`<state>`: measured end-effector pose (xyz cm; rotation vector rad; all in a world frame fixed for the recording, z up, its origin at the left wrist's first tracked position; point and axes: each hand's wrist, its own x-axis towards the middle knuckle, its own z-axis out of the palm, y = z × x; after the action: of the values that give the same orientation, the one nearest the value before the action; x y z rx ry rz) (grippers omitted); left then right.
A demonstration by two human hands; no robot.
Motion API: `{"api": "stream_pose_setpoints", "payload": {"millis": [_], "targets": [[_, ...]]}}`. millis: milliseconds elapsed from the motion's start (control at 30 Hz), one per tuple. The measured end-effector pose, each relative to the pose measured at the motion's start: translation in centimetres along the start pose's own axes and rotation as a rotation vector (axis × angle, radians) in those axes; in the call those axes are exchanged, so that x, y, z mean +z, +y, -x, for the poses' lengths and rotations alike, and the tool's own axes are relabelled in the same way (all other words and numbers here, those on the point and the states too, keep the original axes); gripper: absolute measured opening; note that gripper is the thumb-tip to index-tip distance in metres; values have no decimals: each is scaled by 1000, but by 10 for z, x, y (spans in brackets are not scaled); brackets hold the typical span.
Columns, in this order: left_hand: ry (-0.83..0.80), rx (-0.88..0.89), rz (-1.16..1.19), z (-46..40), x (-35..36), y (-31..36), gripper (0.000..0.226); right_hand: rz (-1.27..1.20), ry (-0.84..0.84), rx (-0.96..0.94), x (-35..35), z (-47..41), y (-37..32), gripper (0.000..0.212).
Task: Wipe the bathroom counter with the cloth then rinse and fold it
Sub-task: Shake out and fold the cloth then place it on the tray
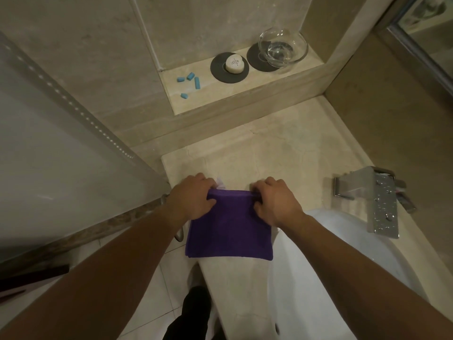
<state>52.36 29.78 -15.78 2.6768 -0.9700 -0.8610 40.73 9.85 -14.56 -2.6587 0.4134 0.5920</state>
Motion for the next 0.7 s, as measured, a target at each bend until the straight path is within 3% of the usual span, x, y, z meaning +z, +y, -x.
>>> {"api": "stream_pose_setpoints", "payload": {"millis": [333, 467, 533, 700], "targets": [[-51, -47, 62, 0, -11, 2, 17, -65, -108, 46, -17, -1, -5, 21], [-49, -82, 147, 6, -15, 5, 18, -62, -102, 63, -21, 6, -5, 30], [-53, -70, 179, 10, -21, 6, 30, -81, -99, 58, -25, 10, -4, 38], [-84, -26, 169, 22, -39, 12, 28, -119, -134, 10, -42, 28, -9, 23]]}}
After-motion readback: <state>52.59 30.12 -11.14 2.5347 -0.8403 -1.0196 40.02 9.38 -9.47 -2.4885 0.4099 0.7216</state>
